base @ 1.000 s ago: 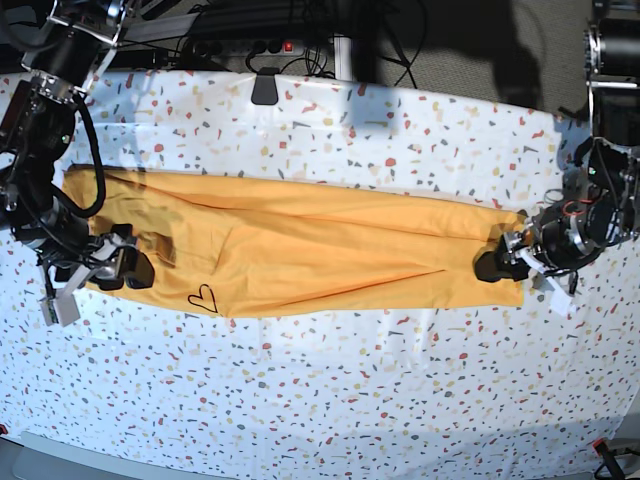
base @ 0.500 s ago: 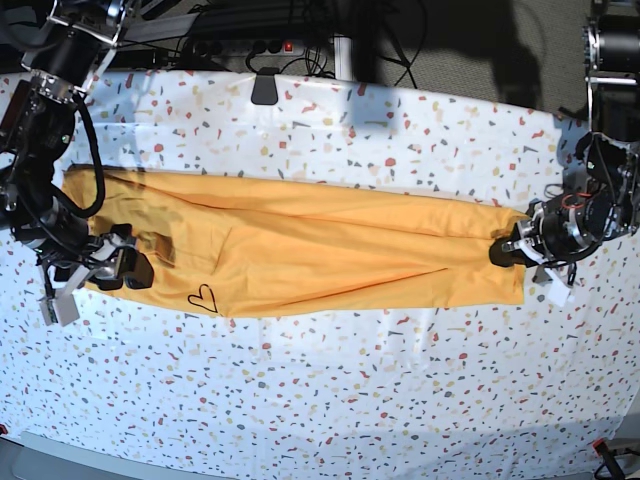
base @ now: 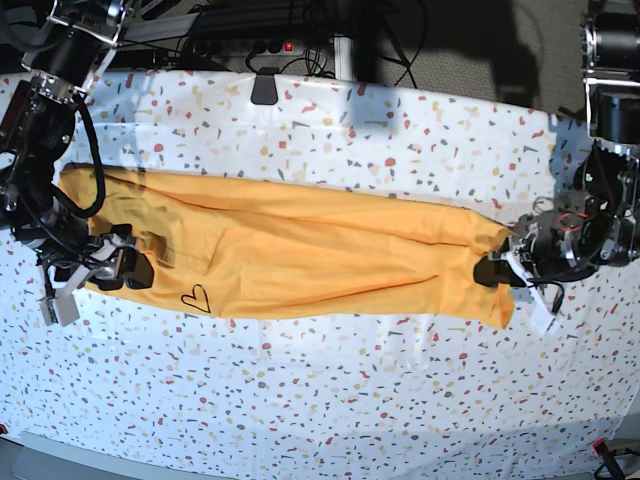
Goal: Fold the T-shirt properly
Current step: 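Carry the held strip end toward the right gripper with the left gripper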
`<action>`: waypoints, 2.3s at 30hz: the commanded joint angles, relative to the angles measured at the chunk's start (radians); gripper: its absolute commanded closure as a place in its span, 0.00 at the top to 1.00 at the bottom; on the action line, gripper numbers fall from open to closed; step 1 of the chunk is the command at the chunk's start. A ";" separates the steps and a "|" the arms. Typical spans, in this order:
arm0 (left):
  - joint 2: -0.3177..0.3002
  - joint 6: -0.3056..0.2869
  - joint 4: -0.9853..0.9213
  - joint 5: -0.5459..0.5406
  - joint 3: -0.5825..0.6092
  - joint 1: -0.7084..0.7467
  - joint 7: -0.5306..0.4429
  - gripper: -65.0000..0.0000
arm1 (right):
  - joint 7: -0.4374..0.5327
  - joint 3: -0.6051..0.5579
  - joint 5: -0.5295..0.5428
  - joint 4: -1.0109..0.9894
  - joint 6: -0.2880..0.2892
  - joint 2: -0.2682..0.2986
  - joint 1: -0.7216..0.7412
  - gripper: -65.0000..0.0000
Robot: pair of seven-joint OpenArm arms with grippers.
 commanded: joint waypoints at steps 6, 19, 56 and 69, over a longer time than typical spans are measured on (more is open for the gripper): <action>0.063 0.111 0.134 0.054 -0.006 -0.025 0.106 0.00 | 0.019 0.005 0.023 0.018 0.010 0.014 0.020 0.50; 0.357 0.177 0.188 0.369 -0.006 -0.026 0.062 0.00 | 0.019 0.005 0.023 0.018 0.010 0.014 0.020 0.50; 0.559 0.199 0.187 0.523 0.003 0.013 -0.137 0.00 | 0.019 0.005 0.024 0.018 0.011 0.014 0.020 0.50; 0.558 0.197 0.187 0.286 0.084 0.005 -0.140 0.40 | 0.019 0.005 0.023 0.018 0.011 0.014 0.020 0.50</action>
